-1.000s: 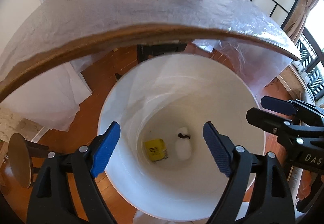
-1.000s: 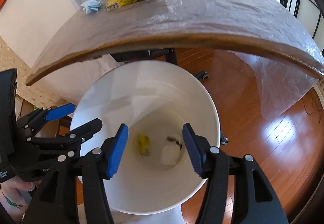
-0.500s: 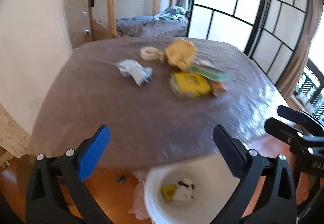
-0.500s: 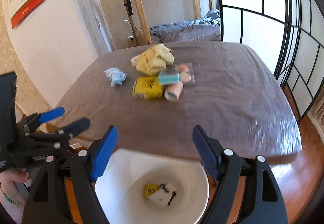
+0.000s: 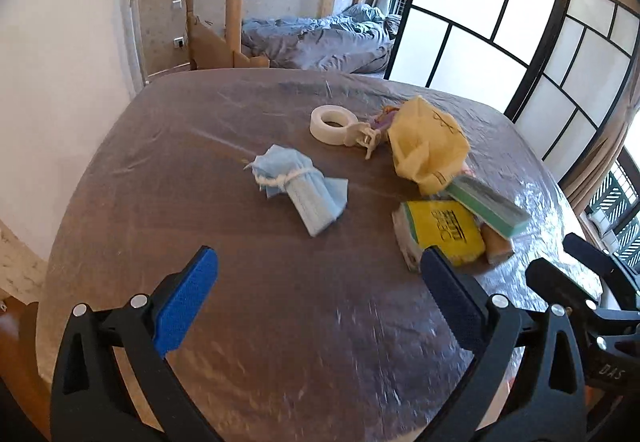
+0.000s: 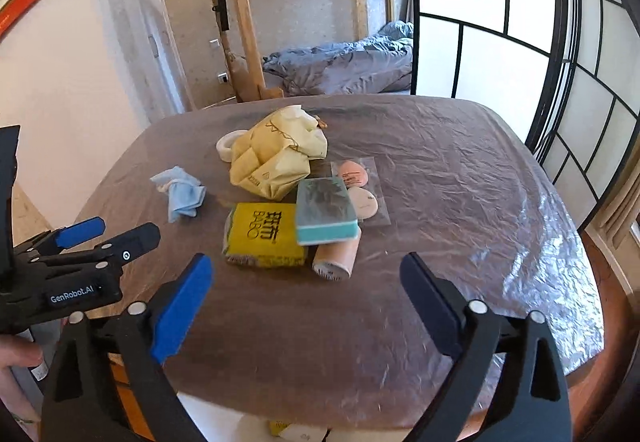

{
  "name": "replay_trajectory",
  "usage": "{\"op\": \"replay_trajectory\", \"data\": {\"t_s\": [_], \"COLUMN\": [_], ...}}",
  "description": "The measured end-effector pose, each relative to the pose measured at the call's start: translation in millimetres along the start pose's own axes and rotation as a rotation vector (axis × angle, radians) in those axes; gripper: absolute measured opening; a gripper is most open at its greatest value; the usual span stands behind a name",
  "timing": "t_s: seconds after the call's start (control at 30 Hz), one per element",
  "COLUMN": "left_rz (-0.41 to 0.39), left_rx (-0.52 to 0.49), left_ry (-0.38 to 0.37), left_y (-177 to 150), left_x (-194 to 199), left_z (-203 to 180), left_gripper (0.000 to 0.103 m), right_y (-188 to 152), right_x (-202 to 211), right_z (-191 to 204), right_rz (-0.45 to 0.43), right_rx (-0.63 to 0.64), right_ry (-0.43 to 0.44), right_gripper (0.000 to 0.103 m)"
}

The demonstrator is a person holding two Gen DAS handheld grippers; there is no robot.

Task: Collect trash
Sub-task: 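Grasp the blue face mask with the left tool while the right tool grasps the teal sponge block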

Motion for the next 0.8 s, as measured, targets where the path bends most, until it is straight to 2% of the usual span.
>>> {"op": "replay_trajectory", "data": {"t_s": [0.1,0.2,0.3,0.57,0.67,0.77,0.8], "left_rz": [0.015,0.02,0.033,0.06,0.08,0.074,0.072], "left_rx": [0.005,-0.002,0.017,0.053,0.058,0.042,0.035], "left_ry": [-0.012,0.0,0.008,0.036,0.037,0.053,0.053], "left_y": [6,11,16,28,27,28,29], "left_x": [-11,-22,-34,-61,-70,-73,-73], "left_z": [0,-2,-3,2,2,1,-1], "left_gripper": [0.096,0.096,0.096,0.093,0.084,0.079,0.072], "right_y": [5,10,13,12,10,8,7], "right_x": [-10,-21,-34,-55,-61,-66,-67], "right_z": [-3,-5,-6,-4,-5,-9,-10], "right_rz": [0.006,0.014,0.038,0.066,0.084,0.093,0.093], "right_rx": [-0.013,-0.018,-0.015,-0.009,-0.022,-0.038,-0.048], "right_ry": [0.002,0.017,0.035,0.072,0.092,0.101,0.109], "right_gripper": [0.087,0.086,0.08,0.079,0.072,0.07,0.066]}}
Point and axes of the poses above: each gripper's, at about its wrist camera, not at the fingertips, and x roughly against the way its jaws point, z to its left, y to its top, the point moved 7 cm from there along -x, roughly the way its jaws point, and after that the axes turned 4 degrees about -z, right-handed, at the moved point
